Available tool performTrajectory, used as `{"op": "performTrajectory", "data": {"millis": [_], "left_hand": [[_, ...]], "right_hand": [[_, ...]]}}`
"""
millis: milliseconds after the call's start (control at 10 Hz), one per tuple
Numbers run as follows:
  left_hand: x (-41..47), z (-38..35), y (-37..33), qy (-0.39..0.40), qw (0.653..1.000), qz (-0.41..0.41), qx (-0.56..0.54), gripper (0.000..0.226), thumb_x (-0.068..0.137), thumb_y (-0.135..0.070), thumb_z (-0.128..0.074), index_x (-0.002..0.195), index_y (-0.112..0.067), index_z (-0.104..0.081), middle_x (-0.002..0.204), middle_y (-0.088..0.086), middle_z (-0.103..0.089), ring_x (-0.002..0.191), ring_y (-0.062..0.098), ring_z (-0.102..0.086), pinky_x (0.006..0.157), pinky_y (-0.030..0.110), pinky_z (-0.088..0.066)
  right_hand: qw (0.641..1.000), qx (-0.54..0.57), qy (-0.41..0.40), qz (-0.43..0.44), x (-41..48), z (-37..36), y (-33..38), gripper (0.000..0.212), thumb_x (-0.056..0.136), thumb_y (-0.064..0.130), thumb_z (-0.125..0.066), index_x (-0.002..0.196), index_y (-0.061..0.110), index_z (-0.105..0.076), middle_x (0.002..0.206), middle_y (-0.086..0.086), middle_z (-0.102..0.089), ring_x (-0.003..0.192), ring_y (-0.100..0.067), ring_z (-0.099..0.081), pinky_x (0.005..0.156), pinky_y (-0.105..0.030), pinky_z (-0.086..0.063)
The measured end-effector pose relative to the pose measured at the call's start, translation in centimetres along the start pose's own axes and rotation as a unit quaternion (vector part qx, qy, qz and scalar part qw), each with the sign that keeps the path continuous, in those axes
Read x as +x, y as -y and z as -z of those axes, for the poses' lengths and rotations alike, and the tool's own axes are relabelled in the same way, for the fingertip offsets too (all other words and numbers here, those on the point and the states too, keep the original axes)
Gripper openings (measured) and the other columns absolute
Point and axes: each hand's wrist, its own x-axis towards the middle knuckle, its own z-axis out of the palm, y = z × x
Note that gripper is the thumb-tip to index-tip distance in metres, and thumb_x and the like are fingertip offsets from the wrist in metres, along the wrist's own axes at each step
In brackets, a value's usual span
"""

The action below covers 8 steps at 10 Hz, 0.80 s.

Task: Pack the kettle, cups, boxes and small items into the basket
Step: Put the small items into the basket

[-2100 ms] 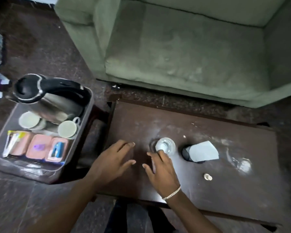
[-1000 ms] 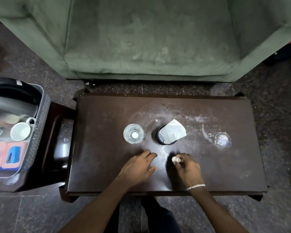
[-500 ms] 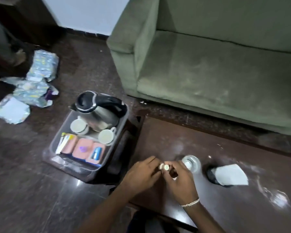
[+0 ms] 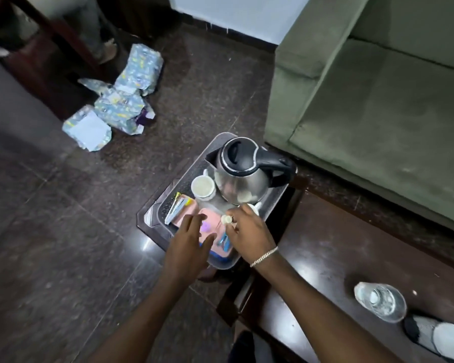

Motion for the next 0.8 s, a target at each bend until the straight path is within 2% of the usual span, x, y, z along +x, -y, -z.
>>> {"op": "performTrajectory", "data": {"millis": [100,200,400,500,600,700,800], "left_hand": [[1.5,-0.3,1.2,0.012,0.999,0.028,0.038,0.045,0.092,-0.024,-0.072,0.133,-0.014,-0.056,0.132,0.007,-0.054,0.096,0.033,-0.068,0.082,0.048,-0.057],[2.9,-1.2,1.3,0.043,0.995,0.042,0.084,0.035,0.097,-0.029,-0.064,0.127,-0.012,-0.057,0.129,0.012,-0.055,0.1,0.04,-0.066,0.081,0.049,-0.055],[3.2,-1.5,1.4,0.04,0.991,0.071,0.104,0.025,0.099,-0.027,-0.06,0.112,-0.005,-0.059,0.118,0.014,-0.054,0.093,0.046,-0.065,0.076,0.052,-0.052],[2.9,-1.3,2.4,0.032,0.993,0.065,0.092,0.022,0.097,-0.022,-0.064,0.108,-0.003,-0.06,0.113,0.015,-0.054,0.092,0.046,-0.064,0.074,0.053,-0.052],[2.6,-0.9,3.1,0.04,0.995,0.053,0.073,0.027,0.093,-0.019,-0.069,0.112,-0.002,-0.061,0.113,0.016,-0.055,0.095,0.044,-0.063,0.078,0.053,-0.053],[2.2,-0.7,3.3,0.029,0.995,0.03,0.095,0.04,0.086,-0.022,-0.076,0.12,-0.007,-0.061,0.117,0.014,-0.055,0.103,0.039,-0.059,0.088,0.05,-0.053],[1.7,-0.4,3.1,-0.023,0.99,-0.017,0.141,0.041,0.086,-0.031,-0.067,0.122,-0.011,-0.06,0.117,0.013,-0.055,0.105,0.036,-0.052,0.093,0.049,-0.049]], "right_hand": [[0.997,-0.063,0.045,-0.004,2.5,-1.5,0.4,0.024,0.088,0.014,-0.061,0.111,0.012,-0.063,0.131,-0.011,-0.054,0.101,-0.037,-0.063,0.086,-0.045,-0.052],[0.991,-0.101,0.092,-0.006,4.1,-2.8,0.4,0.026,0.089,0.015,-0.059,0.114,0.012,-0.061,0.125,-0.011,-0.054,0.101,-0.039,-0.063,0.085,-0.047,-0.052],[0.984,-0.128,0.127,0.003,5.0,-4.2,0.4,0.023,0.089,0.014,-0.059,0.111,0.011,-0.061,0.125,-0.012,-0.053,0.097,-0.041,-0.064,0.08,-0.05,-0.053],[0.983,-0.128,0.128,0.018,5.3,-4.9,0.4,0.024,0.089,0.016,-0.059,0.113,0.012,-0.061,0.119,-0.012,-0.054,0.096,-0.04,-0.064,0.078,-0.049,-0.053],[0.982,-0.131,0.131,0.023,4.9,-5.5,0.8,0.027,0.09,0.017,-0.059,0.117,0.011,-0.061,0.118,-0.012,-0.054,0.096,-0.041,-0.064,0.078,-0.048,-0.053],[0.988,-0.102,0.109,0.025,4.3,-5.2,0.5,0.037,0.089,0.014,-0.06,0.125,0.012,-0.06,0.121,-0.011,-0.055,0.097,-0.039,-0.064,0.079,-0.046,-0.052],[0.997,-0.049,0.059,0.014,2.2,-4.0,0.0,0.042,0.085,0.012,-0.064,0.126,0.013,-0.061,0.117,-0.007,-0.056,0.101,-0.031,-0.063,0.083,-0.041,-0.052]]}}
